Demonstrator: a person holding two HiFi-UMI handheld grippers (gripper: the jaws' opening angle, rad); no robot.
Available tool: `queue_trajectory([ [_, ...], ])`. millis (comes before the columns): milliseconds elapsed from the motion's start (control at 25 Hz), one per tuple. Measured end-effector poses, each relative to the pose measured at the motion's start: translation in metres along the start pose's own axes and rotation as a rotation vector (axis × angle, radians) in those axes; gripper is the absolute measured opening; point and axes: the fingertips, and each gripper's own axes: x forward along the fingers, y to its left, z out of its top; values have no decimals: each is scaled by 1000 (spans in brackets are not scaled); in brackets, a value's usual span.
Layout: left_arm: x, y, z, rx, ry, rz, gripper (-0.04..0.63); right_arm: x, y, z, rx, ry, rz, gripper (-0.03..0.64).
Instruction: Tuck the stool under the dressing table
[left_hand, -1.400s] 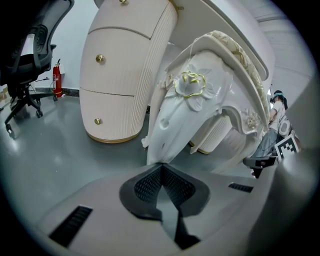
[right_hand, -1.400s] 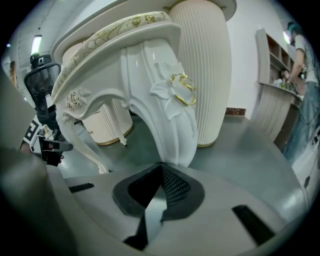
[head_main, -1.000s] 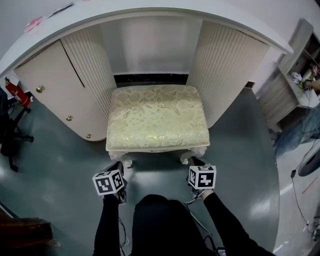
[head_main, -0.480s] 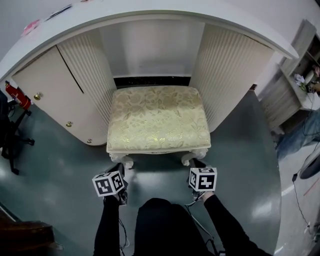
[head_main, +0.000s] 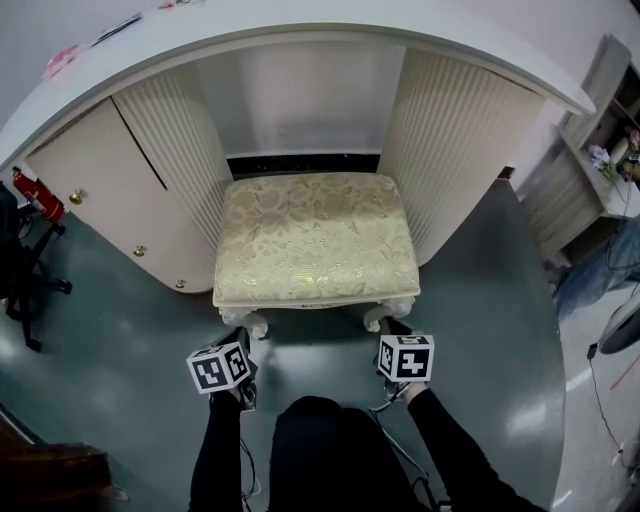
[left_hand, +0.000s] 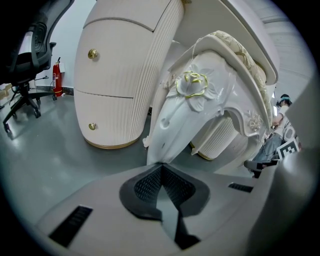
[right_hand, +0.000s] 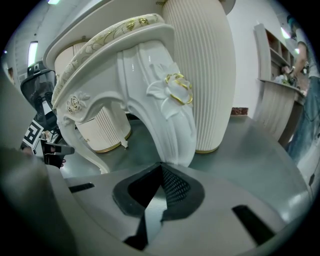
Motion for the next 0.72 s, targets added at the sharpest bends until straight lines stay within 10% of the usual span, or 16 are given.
queue_trajectory([
  [720, -33, -24, 7, 2, -96, -15, 8, -47, 18, 14, -47, -117, 69, 3],
])
